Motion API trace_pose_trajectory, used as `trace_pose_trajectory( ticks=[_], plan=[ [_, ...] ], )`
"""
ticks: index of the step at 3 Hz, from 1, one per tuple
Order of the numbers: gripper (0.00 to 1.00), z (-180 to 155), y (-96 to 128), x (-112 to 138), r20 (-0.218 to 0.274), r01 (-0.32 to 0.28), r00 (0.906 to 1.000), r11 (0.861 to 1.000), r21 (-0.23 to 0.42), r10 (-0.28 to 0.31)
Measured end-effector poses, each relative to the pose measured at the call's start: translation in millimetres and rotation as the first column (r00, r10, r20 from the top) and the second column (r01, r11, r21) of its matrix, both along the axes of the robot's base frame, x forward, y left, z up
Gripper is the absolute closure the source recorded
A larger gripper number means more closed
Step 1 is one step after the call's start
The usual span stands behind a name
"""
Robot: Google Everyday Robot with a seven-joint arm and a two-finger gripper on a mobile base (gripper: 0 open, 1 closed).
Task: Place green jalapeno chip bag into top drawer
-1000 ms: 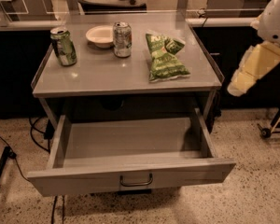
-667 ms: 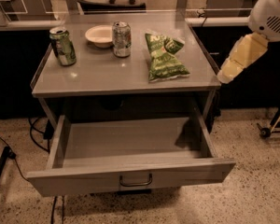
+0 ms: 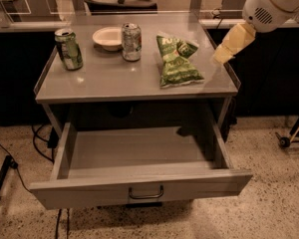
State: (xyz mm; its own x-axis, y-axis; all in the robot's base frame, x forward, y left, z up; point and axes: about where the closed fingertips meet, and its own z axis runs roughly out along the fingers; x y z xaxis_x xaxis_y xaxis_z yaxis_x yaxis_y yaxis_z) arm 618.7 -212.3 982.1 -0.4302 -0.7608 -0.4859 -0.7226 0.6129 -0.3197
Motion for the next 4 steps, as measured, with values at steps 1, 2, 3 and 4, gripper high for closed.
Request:
trace_pose_trajectory(
  ticks=[1, 2, 3, 4],
  plan=[
    [0.00, -6, 19, 38, 0.057, 0.001, 0.9984, 1.000, 0.018, -0.002],
    [0.00, -18, 39, 67, 0.071, 0.000, 0.9975, 0.999, 0.046, -0.003],
    [0.00, -45, 64, 91, 0.035, -0.002, 0.9994, 0.995, 0.099, -0.001],
    [0.00, -77, 78, 105, -0.023, 0.009, 0.9997, 0.988, 0.151, -0.006]
  ],
)
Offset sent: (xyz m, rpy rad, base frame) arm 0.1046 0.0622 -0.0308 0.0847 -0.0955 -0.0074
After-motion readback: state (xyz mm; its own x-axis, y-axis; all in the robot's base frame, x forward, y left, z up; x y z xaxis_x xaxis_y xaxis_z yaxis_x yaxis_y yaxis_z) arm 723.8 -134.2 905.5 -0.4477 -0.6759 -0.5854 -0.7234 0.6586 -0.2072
